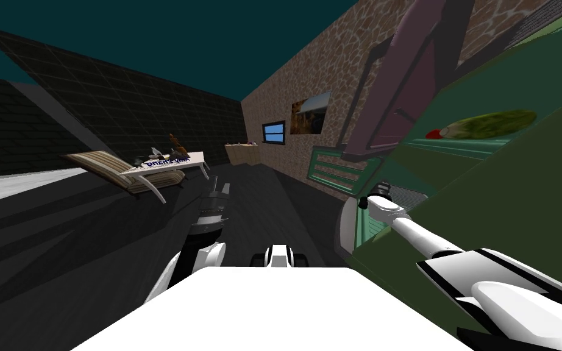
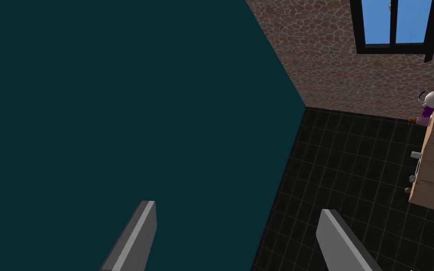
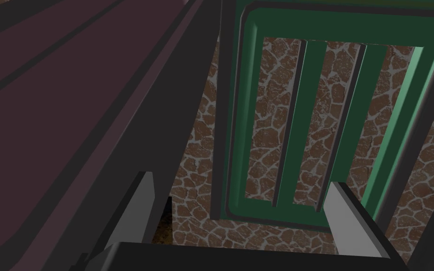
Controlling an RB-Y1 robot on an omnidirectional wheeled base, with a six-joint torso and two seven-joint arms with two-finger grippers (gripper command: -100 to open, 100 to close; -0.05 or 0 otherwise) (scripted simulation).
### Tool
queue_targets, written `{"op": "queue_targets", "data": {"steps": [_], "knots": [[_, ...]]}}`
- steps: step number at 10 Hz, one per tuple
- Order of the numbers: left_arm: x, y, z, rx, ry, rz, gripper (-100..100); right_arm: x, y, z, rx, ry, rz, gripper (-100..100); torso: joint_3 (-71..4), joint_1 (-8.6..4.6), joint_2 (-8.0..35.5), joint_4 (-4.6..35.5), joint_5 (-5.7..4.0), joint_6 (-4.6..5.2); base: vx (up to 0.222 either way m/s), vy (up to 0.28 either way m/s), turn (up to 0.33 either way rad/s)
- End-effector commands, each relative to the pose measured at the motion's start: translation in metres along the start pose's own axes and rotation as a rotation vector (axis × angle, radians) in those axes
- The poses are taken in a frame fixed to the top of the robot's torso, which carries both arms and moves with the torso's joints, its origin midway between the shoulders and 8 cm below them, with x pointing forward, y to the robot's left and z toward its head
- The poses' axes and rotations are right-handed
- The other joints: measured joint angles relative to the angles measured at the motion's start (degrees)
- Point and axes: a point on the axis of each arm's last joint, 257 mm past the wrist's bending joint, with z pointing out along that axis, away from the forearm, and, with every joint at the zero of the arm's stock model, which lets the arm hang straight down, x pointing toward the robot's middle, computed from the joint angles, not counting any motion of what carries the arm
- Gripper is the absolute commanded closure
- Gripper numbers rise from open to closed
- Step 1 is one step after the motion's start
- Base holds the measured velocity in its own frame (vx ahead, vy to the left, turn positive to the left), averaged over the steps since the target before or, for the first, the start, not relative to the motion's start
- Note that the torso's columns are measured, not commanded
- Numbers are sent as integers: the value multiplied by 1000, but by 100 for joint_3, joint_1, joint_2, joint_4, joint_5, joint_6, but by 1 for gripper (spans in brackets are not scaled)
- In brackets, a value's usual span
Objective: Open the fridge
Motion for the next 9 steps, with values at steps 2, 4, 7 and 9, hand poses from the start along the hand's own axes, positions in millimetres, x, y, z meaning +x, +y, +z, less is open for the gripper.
{"op": "queue_targets", "data": {"steps": [2, 4, 7, 9], "knots": [[0, 0, 0, 0, 0, 0, 0, -9, -1, 2, -22, 17, -8, -100, 24, -13, 38, 11, -4, 5, -87, -32, 51], [0, 0, 0, 0, 0, 0, 0, -9, -1, 2, -22, 16, 2, 0, 8, -3, 13, 4, -1, 0, -12, -5, -7], [0, 0, 0, 0, 0, 0, 0, -9, -1, 2, -22, 17, 2, 0, 14, -8, 24, 7, -2, 0, 0, 0, 0], [0, 0, 0, 0, 0, 0, 0, -9, -1, 2, -22, 16, 2, 0, 18, -9, 29, 9, -3, 0, 0, 0, 0]]}}
